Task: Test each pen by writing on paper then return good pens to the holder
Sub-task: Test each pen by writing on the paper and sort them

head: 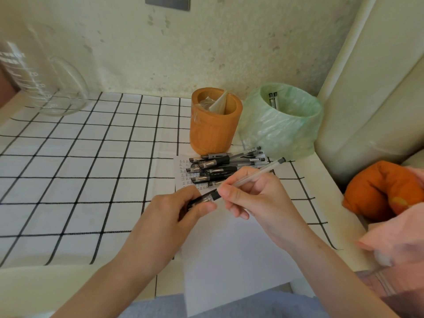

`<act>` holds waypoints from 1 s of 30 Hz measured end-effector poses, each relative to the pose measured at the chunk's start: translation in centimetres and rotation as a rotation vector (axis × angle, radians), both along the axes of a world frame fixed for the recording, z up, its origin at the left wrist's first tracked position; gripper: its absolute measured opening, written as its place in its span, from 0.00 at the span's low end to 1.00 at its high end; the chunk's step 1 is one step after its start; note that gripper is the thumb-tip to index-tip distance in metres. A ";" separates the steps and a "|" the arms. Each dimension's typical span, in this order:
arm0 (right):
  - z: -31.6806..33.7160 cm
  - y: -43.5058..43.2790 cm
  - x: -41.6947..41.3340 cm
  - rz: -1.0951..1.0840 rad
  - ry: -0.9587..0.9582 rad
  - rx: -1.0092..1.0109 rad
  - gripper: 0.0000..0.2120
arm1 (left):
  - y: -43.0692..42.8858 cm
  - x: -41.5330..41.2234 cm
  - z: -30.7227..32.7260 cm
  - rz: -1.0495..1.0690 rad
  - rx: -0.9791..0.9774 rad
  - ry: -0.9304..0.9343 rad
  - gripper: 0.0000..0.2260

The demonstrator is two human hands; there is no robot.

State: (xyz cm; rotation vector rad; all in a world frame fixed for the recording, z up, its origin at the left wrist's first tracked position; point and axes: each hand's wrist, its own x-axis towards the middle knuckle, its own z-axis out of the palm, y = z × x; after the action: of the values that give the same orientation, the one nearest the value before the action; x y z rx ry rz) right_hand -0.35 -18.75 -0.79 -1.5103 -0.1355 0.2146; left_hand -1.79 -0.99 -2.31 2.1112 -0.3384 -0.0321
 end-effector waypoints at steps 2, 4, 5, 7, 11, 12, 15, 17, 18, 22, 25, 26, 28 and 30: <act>0.0 0.0 0.0 0.010 0.002 -0.007 0.03 | 0.0 0.0 -0.2 -0.011 0.003 -0.009 0.17; 0.0 0.1 -0.1 -0.003 -0.013 -0.023 0.04 | -0.1 0.1 -0.4 -0.026 0.031 -0.013 0.20; 0.0 0.3 -0.1 -0.016 -0.025 -0.030 0.04 | -0.1 0.1 -0.5 -0.022 0.039 -0.013 0.21; -0.2 0.8 -0.3 -0.058 -0.041 -0.032 0.03 | -0.1 0.3 -0.5 0.005 0.035 -0.011 0.20; -0.9 1.8 -0.3 -0.102 0.030 0.037 0.04 | -0.2 0.7 -0.6 0.033 0.016 -0.011 0.18; -0.9 1.9 -0.2 -0.110 0.036 0.041 0.03 | -0.2 0.9 -0.6 0.032 0.013 0.001 0.19; -0.8 2.1 0.3 -0.162 -0.020 -0.021 0.04 | -0.6 0.9 -0.3 0.018 0.052 0.018 0.20; -0.6 2.1 0.7 -0.220 -0.090 -0.078 0.06 | -0.9 0.9 0.1 0.031 0.092 0.010 0.21; -0.5 1.9 1.0 -0.252 -0.118 -0.097 0.07 | -1.0 0.9 0.2 0.044 0.104 0.000 0.20; 1.3 0.5 1.9 -0.321 -0.197 -0.182 0.07 | -1.1 1.1 0.1 0.065 0.187 -0.101 0.18; 3.6 -1.2 3.3 -0.400 -0.266 -0.295 0.06 | -1.0 1.0 -0.1 0.052 0.217 -0.168 0.13; 4.4 -1.9 4.0 -0.420 -0.285 -0.342 0.06 | -1.0 1.0 -0.2 0.048 0.217 -0.180 0.12; 5.7 -3.2 5.7 -0.438 -0.322 -0.482 0.08 | -0.8 1.0 -0.1 0.046 0.215 -0.203 0.11; 6.8 -4.5 7.6 -0.450 -0.347 -0.645 0.09 | -0.7 1.2 0.1 0.052 0.210 -0.232 0.12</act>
State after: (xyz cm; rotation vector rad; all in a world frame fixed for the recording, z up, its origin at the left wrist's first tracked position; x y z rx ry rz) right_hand 7.20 -23.26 6.02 -2.1643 0.0065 -0.4072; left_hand -0.62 -1.65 -2.20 2.3369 -0.4337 0.2177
